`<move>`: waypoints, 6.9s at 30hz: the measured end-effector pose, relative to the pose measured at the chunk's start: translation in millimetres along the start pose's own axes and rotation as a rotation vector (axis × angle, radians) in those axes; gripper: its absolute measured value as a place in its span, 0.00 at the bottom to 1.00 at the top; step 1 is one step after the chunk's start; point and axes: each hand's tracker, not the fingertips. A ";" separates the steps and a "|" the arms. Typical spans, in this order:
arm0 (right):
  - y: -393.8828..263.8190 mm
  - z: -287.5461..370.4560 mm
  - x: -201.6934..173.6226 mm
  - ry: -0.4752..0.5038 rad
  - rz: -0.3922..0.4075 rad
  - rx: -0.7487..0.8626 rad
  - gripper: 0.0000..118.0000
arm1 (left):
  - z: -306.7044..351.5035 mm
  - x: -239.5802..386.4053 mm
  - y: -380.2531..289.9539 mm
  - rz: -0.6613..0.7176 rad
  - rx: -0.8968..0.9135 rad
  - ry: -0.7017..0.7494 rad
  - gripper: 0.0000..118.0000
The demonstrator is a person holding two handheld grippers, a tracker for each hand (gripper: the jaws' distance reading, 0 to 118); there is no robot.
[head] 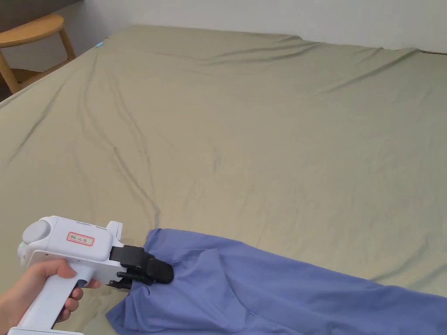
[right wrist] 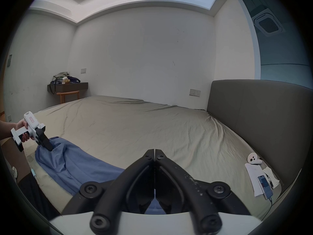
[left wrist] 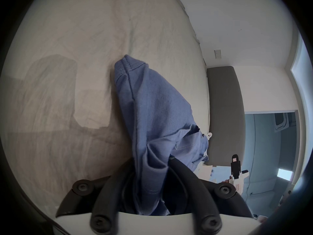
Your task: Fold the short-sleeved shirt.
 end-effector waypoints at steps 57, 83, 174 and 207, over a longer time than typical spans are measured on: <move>-9.6 41.4 59.6 -0.107 -0.099 0.066 0.02 | -192.3 217.0 -70.5 -0.427 -0.128 0.429 0.10; -16.7 40.9 48.8 -0.075 -0.125 0.059 0.02 | -81.5 215.2 -158.8 -0.713 0.665 0.455 0.00; -12.5 35.3 30.7 0.022 -0.095 0.032 0.02 | -104.4 61.4 -36.8 -0.057 -0.080 -0.261 0.99; 0.7 31.2 17.4 0.052 -0.053 0.054 0.02 | 73.7 38.2 -40.3 -0.012 0.103 0.135 0.10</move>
